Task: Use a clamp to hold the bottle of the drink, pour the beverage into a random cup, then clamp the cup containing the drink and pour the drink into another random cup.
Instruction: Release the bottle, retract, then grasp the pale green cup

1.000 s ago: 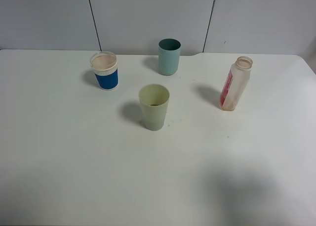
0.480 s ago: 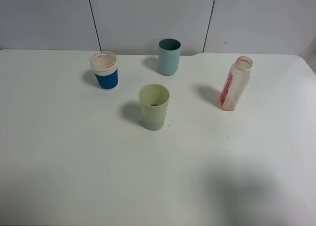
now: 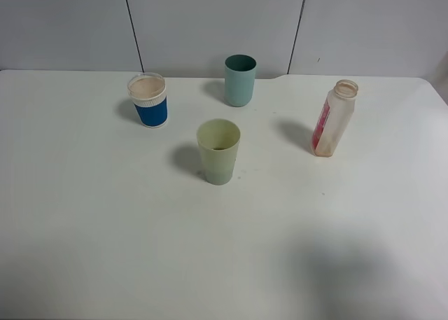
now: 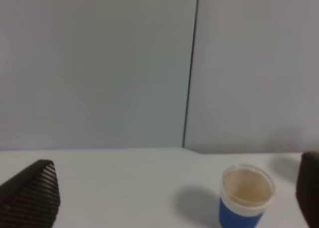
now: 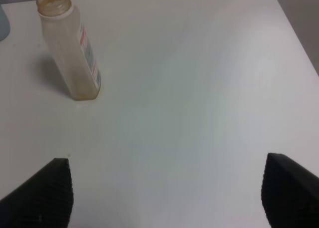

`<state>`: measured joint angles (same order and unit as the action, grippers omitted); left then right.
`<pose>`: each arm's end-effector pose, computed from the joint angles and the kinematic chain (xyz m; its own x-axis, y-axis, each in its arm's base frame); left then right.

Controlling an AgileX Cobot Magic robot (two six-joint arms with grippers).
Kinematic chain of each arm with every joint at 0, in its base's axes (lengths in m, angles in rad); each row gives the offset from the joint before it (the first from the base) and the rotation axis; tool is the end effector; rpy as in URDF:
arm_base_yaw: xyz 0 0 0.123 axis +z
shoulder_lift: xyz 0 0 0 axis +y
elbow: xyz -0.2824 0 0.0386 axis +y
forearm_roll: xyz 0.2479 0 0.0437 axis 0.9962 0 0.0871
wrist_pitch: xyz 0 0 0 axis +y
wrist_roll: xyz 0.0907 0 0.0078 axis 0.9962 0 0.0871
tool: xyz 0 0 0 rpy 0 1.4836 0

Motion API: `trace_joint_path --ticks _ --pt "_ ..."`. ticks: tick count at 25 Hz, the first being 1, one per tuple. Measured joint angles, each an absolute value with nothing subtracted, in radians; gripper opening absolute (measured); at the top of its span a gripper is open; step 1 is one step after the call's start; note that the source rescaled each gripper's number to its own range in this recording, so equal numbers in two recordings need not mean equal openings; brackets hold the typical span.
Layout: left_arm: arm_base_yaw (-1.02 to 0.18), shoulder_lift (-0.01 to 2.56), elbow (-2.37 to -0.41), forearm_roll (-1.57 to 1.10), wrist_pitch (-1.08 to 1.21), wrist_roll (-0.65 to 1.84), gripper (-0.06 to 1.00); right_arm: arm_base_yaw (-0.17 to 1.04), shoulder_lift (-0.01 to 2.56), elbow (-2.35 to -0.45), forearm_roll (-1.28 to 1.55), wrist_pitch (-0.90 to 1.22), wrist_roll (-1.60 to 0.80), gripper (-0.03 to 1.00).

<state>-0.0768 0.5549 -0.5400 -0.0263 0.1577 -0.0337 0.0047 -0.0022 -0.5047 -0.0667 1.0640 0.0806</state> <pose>0.1191 -0.0095 0.3367 -0.0897 -0.0529 -0.9946 0.0756 0.9953 -0.0598 -0.0059 -0.0053 0.2783 -0.4491 0.0460 -0.8923 0.0690 0.9975 0.0167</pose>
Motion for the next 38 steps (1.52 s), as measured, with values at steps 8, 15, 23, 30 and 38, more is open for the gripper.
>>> trace_joint_path --ticks 8,15,23,30,38 --pt "-0.314 0.689 -0.503 -0.031 0.008 -0.039 1.0 0.005 -0.002 -0.505 -0.067 1.064 0.081 0.6" --pt "-0.478 0.833 -0.393 -0.031 -0.15 -0.054 1.0 0.005 -0.002 -0.505 -0.067 1.064 0.081 0.6" --pt "-0.584 0.988 -0.356 -0.032 -0.347 -0.056 1.0 0.005 -0.002 -0.505 -0.067 1.064 0.081 0.6" --pt "-0.619 1.105 -0.314 -0.033 -0.429 -0.057 1.0 0.005 -0.002 -0.505 -0.067 1.064 0.081 0.6" --pt "-0.619 1.238 -0.256 0.053 -0.627 -0.074 1.0 0.005 -0.002 -0.505 -0.067 1.064 0.081 0.6"
